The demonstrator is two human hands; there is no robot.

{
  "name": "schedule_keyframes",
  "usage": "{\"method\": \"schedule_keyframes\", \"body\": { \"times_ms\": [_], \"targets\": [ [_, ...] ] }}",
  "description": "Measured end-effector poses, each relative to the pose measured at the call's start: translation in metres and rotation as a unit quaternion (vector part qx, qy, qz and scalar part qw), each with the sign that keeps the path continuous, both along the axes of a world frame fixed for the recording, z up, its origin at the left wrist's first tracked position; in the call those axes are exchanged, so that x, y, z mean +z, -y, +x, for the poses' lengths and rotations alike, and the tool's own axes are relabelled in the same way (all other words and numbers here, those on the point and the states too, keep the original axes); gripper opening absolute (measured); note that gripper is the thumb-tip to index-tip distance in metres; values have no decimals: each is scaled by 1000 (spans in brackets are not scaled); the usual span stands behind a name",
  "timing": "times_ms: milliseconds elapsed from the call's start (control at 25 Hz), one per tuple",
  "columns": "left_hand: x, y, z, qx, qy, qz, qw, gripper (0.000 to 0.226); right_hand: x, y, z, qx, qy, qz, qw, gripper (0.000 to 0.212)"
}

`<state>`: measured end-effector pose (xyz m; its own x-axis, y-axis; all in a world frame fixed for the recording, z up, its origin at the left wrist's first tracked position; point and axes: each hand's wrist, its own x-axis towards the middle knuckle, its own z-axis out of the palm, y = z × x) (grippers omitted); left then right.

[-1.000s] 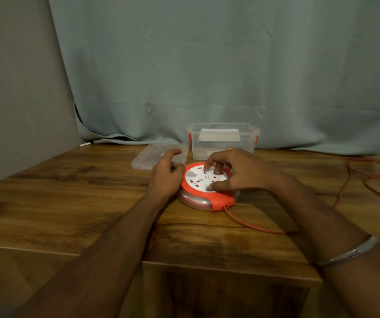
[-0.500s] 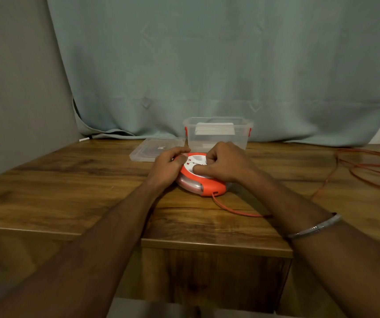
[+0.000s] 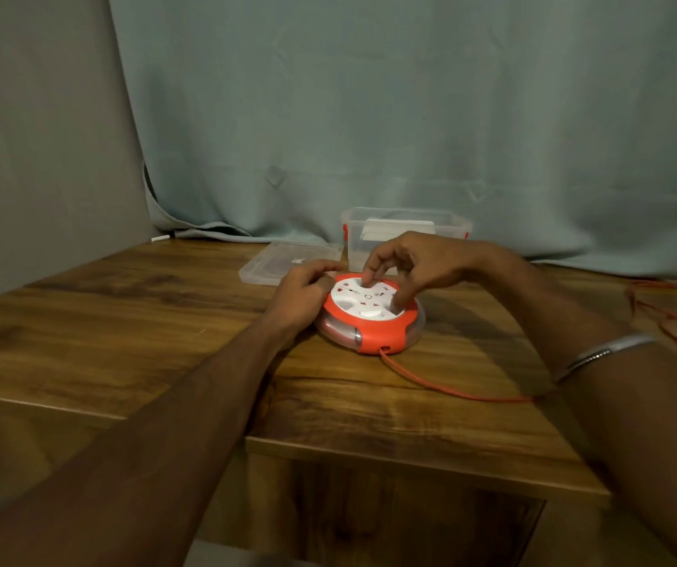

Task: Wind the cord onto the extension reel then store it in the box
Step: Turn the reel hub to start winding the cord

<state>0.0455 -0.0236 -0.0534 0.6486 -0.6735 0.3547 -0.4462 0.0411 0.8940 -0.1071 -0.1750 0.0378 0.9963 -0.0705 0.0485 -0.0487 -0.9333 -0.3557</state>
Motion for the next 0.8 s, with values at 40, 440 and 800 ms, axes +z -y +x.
{"method": "schedule_keyframes", "body": {
  "times_ms": [40,440,800],
  "targets": [
    [0,1,1,0,-1,2,1000,34,-1,2,3,1,-1,4,1000,48],
    [11,24,-20,20,-146,-5,989,31,-24,15,-8,-47,93,27,994,26],
    [4,41,-21,-12,-36,3,999,39,-33,34,-17,-75,123,11,989,26]
  ]
}}
